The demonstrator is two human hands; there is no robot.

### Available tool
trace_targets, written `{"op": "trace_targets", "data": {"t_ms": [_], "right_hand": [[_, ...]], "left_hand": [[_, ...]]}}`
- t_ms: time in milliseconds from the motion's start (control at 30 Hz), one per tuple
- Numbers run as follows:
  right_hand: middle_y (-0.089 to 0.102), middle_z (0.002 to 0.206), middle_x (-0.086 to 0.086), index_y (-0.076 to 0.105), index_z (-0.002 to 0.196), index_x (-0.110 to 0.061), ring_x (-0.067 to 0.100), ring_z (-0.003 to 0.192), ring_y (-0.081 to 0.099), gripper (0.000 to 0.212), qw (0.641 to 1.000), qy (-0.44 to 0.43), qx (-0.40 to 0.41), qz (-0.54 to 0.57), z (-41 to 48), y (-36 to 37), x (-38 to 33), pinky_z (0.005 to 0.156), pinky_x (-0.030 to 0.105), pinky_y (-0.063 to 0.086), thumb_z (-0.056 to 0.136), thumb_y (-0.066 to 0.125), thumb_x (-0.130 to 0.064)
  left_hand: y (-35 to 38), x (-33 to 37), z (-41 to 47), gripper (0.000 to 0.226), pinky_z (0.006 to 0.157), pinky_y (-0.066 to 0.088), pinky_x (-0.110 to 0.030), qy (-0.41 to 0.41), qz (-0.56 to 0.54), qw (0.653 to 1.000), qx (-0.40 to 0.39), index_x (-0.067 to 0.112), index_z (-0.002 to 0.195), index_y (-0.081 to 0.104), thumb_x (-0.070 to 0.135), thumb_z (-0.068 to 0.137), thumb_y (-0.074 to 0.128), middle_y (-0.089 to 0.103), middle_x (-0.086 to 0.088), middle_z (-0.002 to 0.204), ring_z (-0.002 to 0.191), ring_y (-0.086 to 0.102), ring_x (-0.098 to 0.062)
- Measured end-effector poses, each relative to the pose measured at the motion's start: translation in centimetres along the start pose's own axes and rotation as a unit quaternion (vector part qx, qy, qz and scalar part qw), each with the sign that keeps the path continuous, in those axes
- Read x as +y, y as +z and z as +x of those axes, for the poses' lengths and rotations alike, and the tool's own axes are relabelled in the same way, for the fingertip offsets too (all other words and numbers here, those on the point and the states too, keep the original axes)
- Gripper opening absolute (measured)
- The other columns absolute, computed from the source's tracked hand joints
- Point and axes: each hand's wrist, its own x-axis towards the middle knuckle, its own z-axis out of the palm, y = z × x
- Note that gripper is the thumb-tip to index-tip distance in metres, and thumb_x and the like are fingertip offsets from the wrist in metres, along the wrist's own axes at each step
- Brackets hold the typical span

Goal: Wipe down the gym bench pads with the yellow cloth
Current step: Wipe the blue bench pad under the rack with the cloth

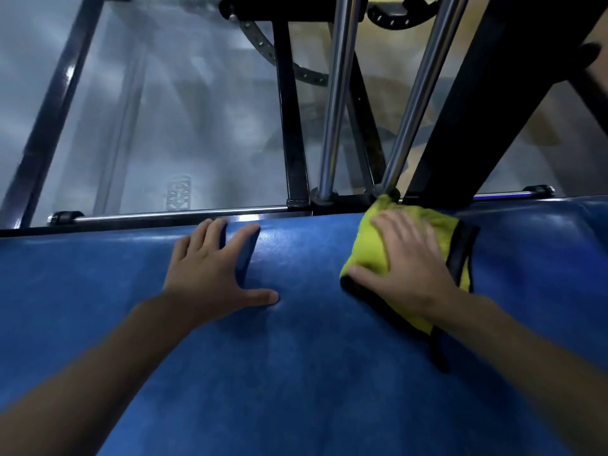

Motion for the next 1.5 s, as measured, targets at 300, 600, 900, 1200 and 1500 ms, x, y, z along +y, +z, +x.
{"op": "trace_targets", "data": {"t_ms": [300, 600, 900, 1200, 1500], "right_hand": [[0.029, 0.156, 0.002, 0.039, 0.138, -0.039, 0.019, 0.146, 0.019, 0.07, 0.998, 0.055, 0.041, -0.011, 2.5, 1.0, -1.3, 0.12, 0.047, 0.005, 0.075, 0.037, -0.07], [0.044, 0.144, -0.003, 0.048, 0.133, -0.024, 0.018, 0.141, 0.031, 0.07, 0.999, -0.007, 0.029, 0.017, 2.5, 1.7, -5.2, 0.121, 0.045, 0.002, 0.067, 0.041, -0.047], [0.036, 0.153, -0.005, 0.044, 0.141, -0.025, 0.018, 0.144, 0.025, 0.077, 0.998, -0.068, -0.006, 0.014, 4.3, 4.4, -17.1, 0.12, 0.051, 0.005, 0.067, 0.044, -0.046], [0.038, 0.153, -0.002, 0.035, 0.145, -0.037, 0.026, 0.145, 0.02, 0.068, 0.996, 0.071, -0.035, -0.051, 6.2, 3.6, -15.9, 0.116, 0.059, 0.011, 0.085, 0.034, -0.068], [0.049, 0.14, -0.008, 0.035, 0.138, -0.049, 0.025, 0.13, 0.041, 0.059, 0.995, -0.049, -0.085, -0.014, 9.2, 4.6, -24.5, 0.103, 0.053, 0.029, 0.082, 0.034, -0.069]], "left_hand": [[-0.6, -2.9, -1.5, 0.125, 0.119, 0.007, -0.05, -0.029, 0.0, 1.0, 0.001, 0.052, 0.152, 0.014, 0.102, 0.038, 0.027, 0.009, 0.004, 0.166, 0.154, 0.0, -0.015], [-1.0, -6.8, -3.6, 0.123, 0.121, 0.011, -0.051, -0.039, -0.012, 0.999, 0.017, 0.045, 0.154, 0.02, 0.1, 0.044, 0.03, 0.008, -0.005, 0.167, 0.154, 0.002, -0.022], [-1.1, -9.7, -5.8, 0.115, 0.118, 0.01, -0.062, -0.077, -0.005, 0.997, -0.014, 0.045, 0.155, 0.005, 0.094, 0.06, 0.046, -0.006, 0.003, 0.167, 0.153, -0.011, -0.016], [-1.3, -16.3, -8.9, 0.108, 0.114, 0.004, -0.069, -0.133, -0.009, 0.991, -0.025, 0.055, 0.15, -0.006, 0.096, 0.062, 0.041, -0.018, 0.01, 0.165, 0.152, -0.019, -0.012], [-2.1, -23.0, -12.4, 0.116, 0.114, 0.012, -0.062, -0.186, -0.022, 0.982, -0.007, 0.055, 0.15, 0.0, 0.099, 0.046, 0.027, -0.007, 0.006, 0.164, 0.152, -0.01, -0.019]]}}
